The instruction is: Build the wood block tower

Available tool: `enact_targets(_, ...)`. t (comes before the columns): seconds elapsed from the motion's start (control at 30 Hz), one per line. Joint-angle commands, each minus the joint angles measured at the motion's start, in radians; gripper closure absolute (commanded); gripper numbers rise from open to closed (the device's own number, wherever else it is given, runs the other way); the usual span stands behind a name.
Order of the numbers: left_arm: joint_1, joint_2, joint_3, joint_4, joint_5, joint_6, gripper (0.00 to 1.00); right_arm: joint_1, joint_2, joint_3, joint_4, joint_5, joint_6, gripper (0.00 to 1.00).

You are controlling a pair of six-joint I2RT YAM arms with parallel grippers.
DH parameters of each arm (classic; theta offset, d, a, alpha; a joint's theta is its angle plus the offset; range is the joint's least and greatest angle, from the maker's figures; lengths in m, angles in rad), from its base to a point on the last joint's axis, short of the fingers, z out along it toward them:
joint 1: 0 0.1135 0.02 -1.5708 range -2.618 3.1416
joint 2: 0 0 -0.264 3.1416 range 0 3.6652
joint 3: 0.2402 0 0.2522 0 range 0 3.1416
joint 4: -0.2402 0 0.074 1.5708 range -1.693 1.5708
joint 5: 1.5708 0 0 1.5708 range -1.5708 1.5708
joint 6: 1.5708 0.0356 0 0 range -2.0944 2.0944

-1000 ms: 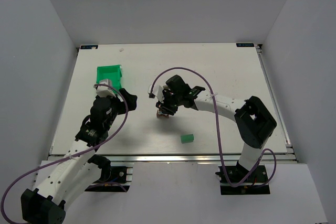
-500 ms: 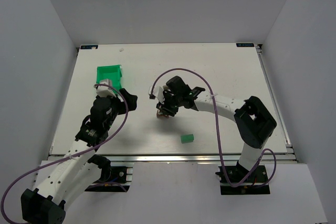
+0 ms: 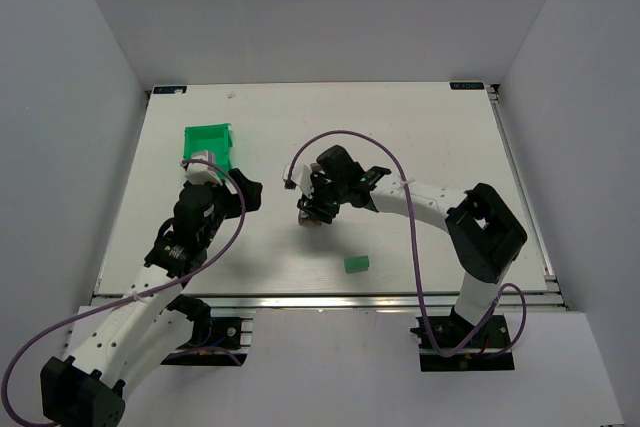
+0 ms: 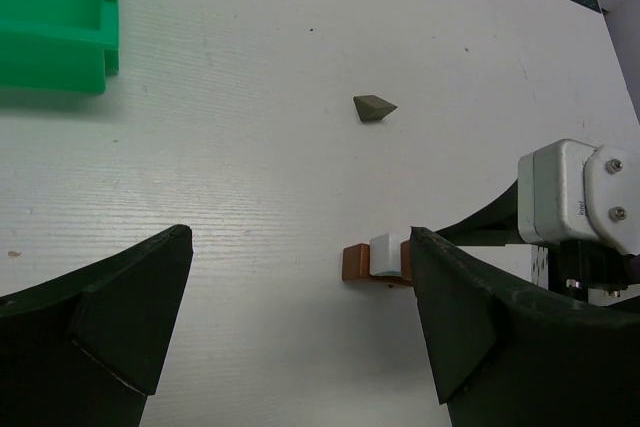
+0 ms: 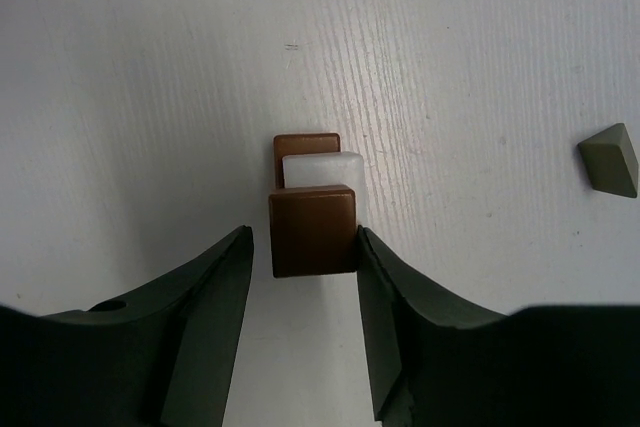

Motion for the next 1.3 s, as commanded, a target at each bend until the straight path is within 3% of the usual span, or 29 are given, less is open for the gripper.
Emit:
enact_targets(0.0,0.003,0.001,0.005,0.012,0.015,0.011,0.02,0.002,-0.007,-0.010,0.028,-0.012,0.010,0.48)
enact_targets(0.27,0.003,0.003,0.005,0.017,0.027,0.014,0.02,0.003,-0.026,-0.014,0.027,-0.018,0.008,0.40)
enact_targets(0.9,0.003,-0.005,0.000,0.029,0.053,0.021,0.02,0.003,-0.107,-0.048,0.062,-0.045,0.011,0.37)
enact_targets(0.97,0.003,-0.005,0.001,0.029,0.055,0.023,0.02,0.003,-0.105,-0.042,0.070,-0.033,0.013,0.29)
enact_targets(1.0,0.003,-0.006,0.001,0.029,0.053,0.023,0.02,0.003,-0.104,-0.037,0.070,-0.030,0.011,0.16)
enact_targets(1.03,0.003,-0.006,0.001,0.029,0.053,0.023,0.02,0.003,-0.096,-0.034,0.068,-0.022,0.005,0.11)
enact_targets(1.27,0.003,-0.008,0.000,0.029,0.053,0.024,0.02,0.002,-0.066,-0.008,0.071,-0.018,0.001,0.11)
